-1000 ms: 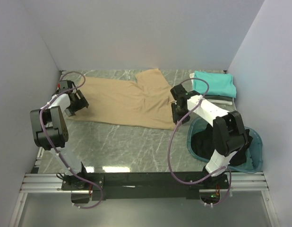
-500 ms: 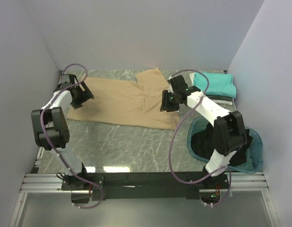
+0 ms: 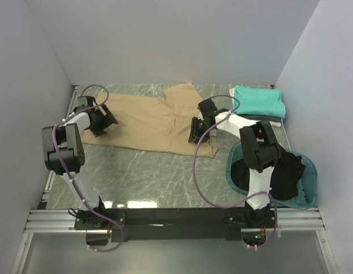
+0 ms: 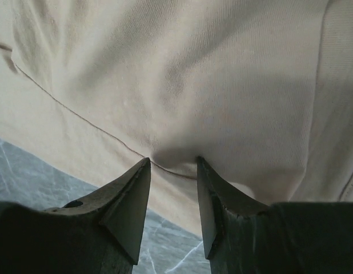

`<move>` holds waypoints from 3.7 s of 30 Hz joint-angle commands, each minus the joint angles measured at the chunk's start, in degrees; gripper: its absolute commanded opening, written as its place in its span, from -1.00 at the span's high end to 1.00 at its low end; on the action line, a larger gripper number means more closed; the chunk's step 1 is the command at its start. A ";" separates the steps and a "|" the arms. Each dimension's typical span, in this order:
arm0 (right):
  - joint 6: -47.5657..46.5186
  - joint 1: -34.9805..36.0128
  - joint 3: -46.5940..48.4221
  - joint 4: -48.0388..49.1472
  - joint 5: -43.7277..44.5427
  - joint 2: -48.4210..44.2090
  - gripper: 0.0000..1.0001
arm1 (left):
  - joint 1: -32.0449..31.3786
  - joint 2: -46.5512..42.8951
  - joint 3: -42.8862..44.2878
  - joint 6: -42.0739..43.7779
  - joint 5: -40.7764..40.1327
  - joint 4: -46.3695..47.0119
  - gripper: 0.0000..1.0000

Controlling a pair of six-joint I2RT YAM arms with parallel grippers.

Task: Fold and stack the t-shirts
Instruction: Fold the tshirt

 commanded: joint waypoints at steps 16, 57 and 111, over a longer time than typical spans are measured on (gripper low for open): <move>0.83 1.56 -15.11 -4.42 0.80 -6.90 0.09 | 2.26 -9.34 -19.74 -0.57 0.98 -4.67 -0.77; 6.90 9.29 -15.98 7.53 1.42 -10.15 0.11 | -1.52 -15.58 -26.68 -3.47 -6.66 4.47 -0.77; 0.56 12.12 6.74 -18.57 15.04 -22.47 0.12 | 4.45 -31.85 -10.70 -5.76 -18.72 -16.03 -0.86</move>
